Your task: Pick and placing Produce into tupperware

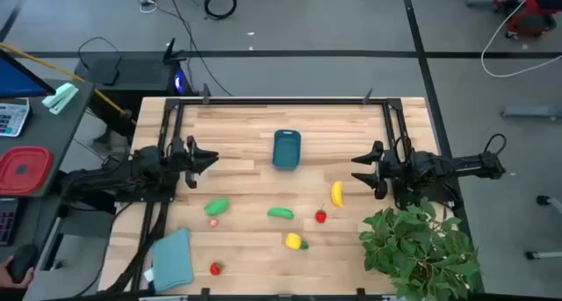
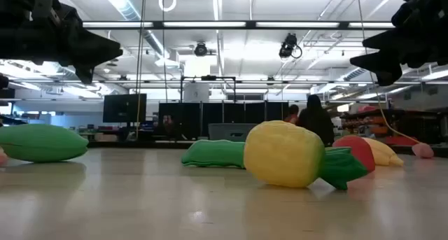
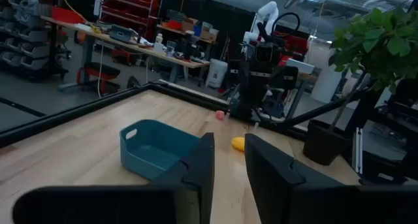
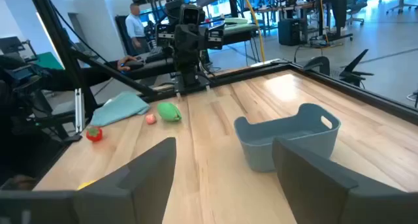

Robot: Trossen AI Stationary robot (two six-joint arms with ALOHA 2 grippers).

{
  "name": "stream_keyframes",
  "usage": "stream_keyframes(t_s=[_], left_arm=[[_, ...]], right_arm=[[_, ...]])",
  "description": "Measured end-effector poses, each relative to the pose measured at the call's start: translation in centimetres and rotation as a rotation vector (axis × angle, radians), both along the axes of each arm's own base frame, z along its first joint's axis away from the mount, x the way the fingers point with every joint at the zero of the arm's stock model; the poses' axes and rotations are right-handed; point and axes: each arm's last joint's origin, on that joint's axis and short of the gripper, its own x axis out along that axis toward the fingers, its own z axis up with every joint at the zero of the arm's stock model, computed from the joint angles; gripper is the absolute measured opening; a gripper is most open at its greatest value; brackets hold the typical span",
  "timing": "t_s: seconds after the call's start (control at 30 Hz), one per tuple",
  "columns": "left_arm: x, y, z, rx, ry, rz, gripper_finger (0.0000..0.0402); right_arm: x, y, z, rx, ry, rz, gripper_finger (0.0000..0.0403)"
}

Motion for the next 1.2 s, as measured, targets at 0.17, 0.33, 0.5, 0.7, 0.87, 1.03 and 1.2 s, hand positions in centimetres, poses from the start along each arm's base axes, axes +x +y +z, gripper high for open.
stream_keyframes(t_s=[0.17,0.33,0.5,0.7,0.87,1.03,1.2], left_arm=[[0.0,0.0,0.0,0.0,0.0,0.0,0.0089],[0.0,0.0,0.0,0.0,0.0,0.0,0.0095],[0.0,0.0,0.0,0.0,0.0,0.0,0.0093],[0.0,0.0,-0.01,0.0,0.0,0.0,0.0087],[0.0,0.0,-0.01,0.0,0.0,0.0,0.0092],[0.0,0.0,0.0,0.0,0.0,0.0,0.0095],[0.0,0.0,0.0,0.0,0.0,0.0,0.009]], right_arm=[[0.0,0.0,0.0,0.0,0.0,0.0,0.0263],[0.0,0.0,0.0,0.0,0.0,0.0,0.0263],[0.0,0.0,-0.01,0.0,0.0,0.0,0.0263],[0.0,0.0,-0.01,0.0,0.0,0.0,0.0263],[0.0,0.0,-0.01,0.0,0.0,0.0,0.0263],[0.0,0.0,-0.01,0.0,0.0,0.0,0.0263],[0.0,0.0,0.0,0.0,0.0,0.0,0.0263]])
